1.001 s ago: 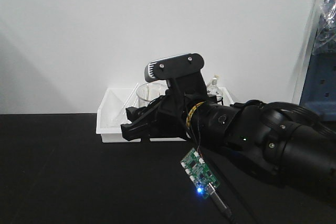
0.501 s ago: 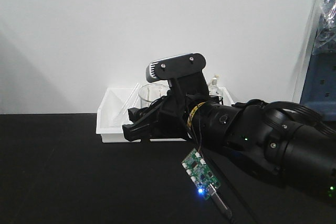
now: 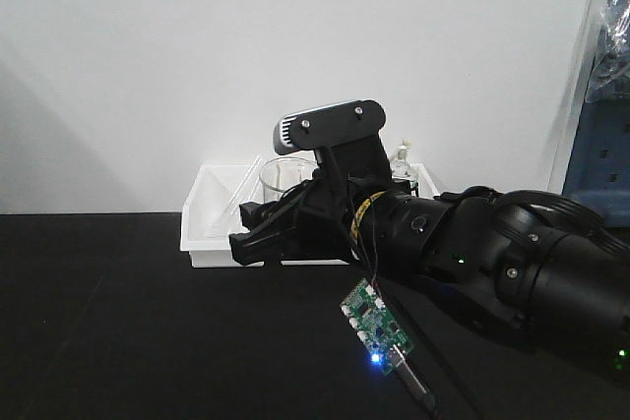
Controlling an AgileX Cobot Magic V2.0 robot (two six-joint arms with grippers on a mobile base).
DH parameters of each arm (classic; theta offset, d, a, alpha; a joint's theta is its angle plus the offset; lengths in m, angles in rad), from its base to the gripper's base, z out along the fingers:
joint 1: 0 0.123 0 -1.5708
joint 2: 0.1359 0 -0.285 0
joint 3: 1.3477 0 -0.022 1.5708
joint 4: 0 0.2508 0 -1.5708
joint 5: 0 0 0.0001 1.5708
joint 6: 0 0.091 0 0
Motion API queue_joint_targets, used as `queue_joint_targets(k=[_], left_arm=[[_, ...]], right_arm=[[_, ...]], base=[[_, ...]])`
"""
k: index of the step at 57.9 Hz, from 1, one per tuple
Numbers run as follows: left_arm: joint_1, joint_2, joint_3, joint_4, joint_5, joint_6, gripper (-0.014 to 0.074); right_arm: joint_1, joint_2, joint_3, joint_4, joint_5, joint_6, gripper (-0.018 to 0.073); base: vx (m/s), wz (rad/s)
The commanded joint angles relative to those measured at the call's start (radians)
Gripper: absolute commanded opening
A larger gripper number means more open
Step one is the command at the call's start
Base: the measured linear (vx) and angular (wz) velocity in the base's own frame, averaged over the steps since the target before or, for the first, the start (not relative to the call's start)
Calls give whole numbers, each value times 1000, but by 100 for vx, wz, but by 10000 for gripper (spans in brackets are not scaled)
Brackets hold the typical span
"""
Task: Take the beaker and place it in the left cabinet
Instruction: 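Hold the beaker in the right gripper while the base turns away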
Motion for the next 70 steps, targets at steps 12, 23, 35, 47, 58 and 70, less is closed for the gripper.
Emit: queue_joint_targets(k=[12, 23, 35, 47, 58, 70], left_arm=[[-1, -19, 16, -3, -75, -3, 1], [-1, -19, 16, -3, -75, -3, 1], [-1, -19, 16, -3, -75, -3, 1], [-1, -19, 16, -3, -75, -3, 1], [-1, -19, 16, -3, -75, -3, 1], [-1, -19, 16, -3, -75, -3, 1]], right_arm=[[-3, -45, -34, -12, -68, -1, -4], [-3, -45, -34, -12, -69, -1, -4], [-3, -45, -34, -12, -68, -1, -4], [-3, -45, -34, -12, -65, -1, -4], [-3, -45, -34, -12, -66, -1, -4], [-3, -45, -34, -12, -67, -1, -4]], base=[[0, 0], [-2, 2], [-7, 4], [-14, 11], [-18, 24], [-19, 48]])
